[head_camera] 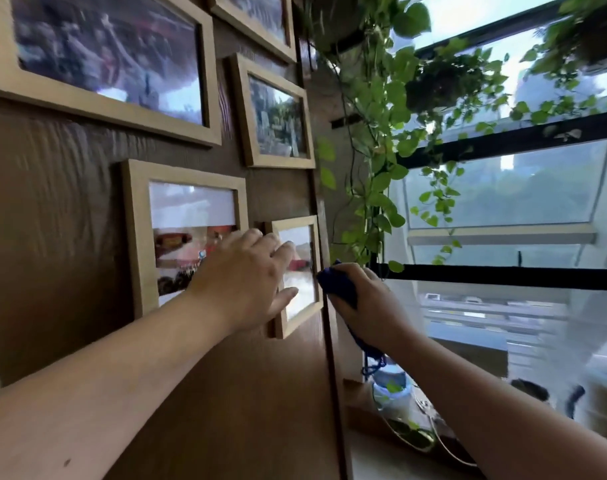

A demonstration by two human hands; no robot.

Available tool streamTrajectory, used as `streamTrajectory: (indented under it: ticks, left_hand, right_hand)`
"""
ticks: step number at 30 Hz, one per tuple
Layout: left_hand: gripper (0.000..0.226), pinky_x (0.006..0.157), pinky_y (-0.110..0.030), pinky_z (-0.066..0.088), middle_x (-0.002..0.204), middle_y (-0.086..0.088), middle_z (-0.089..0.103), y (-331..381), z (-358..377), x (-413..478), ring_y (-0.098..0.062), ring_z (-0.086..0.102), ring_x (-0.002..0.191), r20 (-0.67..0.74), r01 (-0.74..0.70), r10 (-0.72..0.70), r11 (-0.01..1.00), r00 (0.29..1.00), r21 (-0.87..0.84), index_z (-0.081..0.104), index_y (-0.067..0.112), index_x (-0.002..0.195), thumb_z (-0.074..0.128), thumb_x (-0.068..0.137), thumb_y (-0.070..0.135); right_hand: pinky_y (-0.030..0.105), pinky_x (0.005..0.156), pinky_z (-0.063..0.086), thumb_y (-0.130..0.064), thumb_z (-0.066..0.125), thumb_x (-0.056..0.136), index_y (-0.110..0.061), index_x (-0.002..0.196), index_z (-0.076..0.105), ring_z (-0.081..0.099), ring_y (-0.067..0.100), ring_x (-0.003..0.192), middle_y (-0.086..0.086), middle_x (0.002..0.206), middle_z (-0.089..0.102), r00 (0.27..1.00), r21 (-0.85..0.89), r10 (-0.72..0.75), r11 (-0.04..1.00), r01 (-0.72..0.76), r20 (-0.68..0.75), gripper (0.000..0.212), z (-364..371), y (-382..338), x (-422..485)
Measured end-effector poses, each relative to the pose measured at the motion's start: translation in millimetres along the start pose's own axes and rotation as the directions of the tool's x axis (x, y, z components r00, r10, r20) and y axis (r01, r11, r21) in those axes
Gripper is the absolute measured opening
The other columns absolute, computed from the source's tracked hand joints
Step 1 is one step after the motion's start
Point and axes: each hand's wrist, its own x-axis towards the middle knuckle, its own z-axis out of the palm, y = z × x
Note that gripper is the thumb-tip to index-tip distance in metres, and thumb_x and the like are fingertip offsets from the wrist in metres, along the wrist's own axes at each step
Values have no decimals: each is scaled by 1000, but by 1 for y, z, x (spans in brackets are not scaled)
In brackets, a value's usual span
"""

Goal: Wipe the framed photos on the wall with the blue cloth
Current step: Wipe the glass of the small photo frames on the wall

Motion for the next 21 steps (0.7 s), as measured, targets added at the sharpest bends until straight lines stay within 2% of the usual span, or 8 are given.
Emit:
streamTrajectory:
  ticks: [4,8,12,15,21]
  left_hand:
    - [68,104,-47,37,136,-12,52,-19,16,29,-31,46,123,24,-22,20,997,1000,80,39,13,137,41,87,58]
    - [67,102,-48,38,133,-14,52,-31,32,47,-32,47,120,57,-41,32,985,998,167,39,12,135,39,87,58]
    - [62,100,-51,38,129,-16,52,-37,39,64,-34,47,117,71,-54,38,968,997,245,42,10,130,40,87,55]
    - [63,104,-53,34,134,-18,49,-37,49,75,-36,44,122,85,-54,27,941,996,334,39,9,134,36,89,52]
    - [69,112,-56,22,143,-18,42,-36,69,97,-35,37,131,123,-23,-28,917,992,398,34,9,139,38,89,56]
  right_hand:
    - [29,75,42,-32,66,84,-32,126,47,55,19,96,0,120,55,998,125,38,992,-32,-43,47,19,13,32]
    - [26,73,37,-29,67,84,-29,124,48,54,18,93,1,116,56,995,197,63,979,-47,-78,45,33,17,58]
    - [30,74,43,-32,66,84,-32,124,46,55,18,96,-1,119,56,997,241,10,971,10,-78,44,52,19,84]
    - [32,75,45,-33,65,85,-33,125,46,54,17,101,-4,125,54,995,290,-11,956,39,-97,44,70,23,100]
    - [36,78,48,-27,66,85,-32,127,45,51,18,105,-3,125,50,990,388,-37,918,87,-134,47,102,43,122]
